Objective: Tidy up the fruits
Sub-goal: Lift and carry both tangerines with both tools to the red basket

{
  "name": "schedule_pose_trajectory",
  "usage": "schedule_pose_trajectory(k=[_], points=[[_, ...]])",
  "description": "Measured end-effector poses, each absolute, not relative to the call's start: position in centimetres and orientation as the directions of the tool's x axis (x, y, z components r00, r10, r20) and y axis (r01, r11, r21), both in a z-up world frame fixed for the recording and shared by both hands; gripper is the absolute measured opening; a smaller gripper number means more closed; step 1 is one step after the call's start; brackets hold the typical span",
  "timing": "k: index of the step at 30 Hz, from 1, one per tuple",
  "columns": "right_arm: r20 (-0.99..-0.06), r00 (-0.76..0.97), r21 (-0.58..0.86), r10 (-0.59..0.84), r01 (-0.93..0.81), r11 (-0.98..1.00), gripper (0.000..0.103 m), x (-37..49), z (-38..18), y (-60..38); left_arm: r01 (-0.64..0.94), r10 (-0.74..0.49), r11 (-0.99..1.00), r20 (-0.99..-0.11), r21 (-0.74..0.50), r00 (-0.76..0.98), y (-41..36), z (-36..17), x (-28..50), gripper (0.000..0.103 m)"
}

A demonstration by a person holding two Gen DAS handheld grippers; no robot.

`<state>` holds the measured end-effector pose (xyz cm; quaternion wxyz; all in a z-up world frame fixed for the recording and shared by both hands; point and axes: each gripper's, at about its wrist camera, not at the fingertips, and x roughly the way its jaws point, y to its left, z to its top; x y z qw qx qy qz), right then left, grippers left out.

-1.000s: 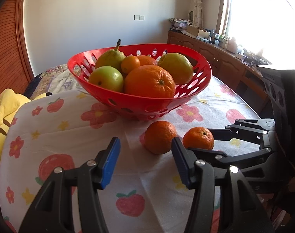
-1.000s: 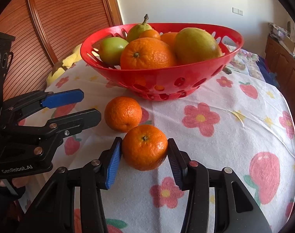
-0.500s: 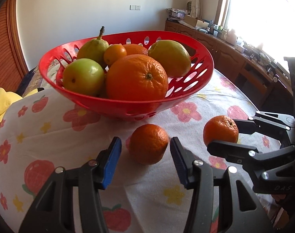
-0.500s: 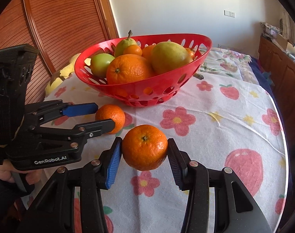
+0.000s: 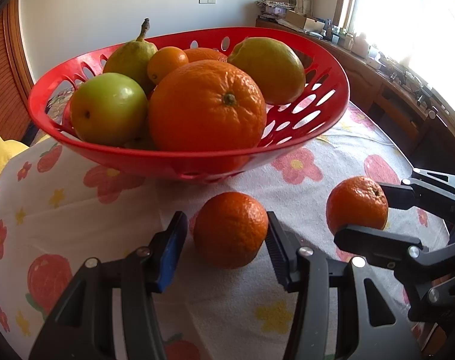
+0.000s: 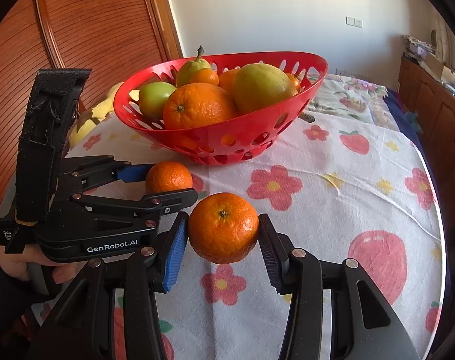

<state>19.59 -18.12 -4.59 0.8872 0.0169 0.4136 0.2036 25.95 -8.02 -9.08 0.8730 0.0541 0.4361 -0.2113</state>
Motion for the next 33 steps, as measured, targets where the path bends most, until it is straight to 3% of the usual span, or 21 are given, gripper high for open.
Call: schedule_pose_trajectory(k=[4,14,33], points=[[-0.729,0.574,0.196,0.373,-0.346,0.917,0.047,19.6,-4.6,-18.1,0.436,-0.335,0.896,-0.777,-0.087,0.533,-8.2,-9.2,25.3,0.041],[-0.723,0.584,0.192,0.369,-0.343,0.919,0.047,19.4,-4.1,-18.0,0.429,-0.357,0.897,-0.755,-0.111,0.55,-6.2,-8.0,22.7,0.041],[-0.645,0.667,0.163,0.373,-0.357,0.92,0.047,19.1,1.3,-18.4,0.431,-0.393,0.896,-0.634,-0.104,0.666,-2.7,-0.1,20.9,0.041]])
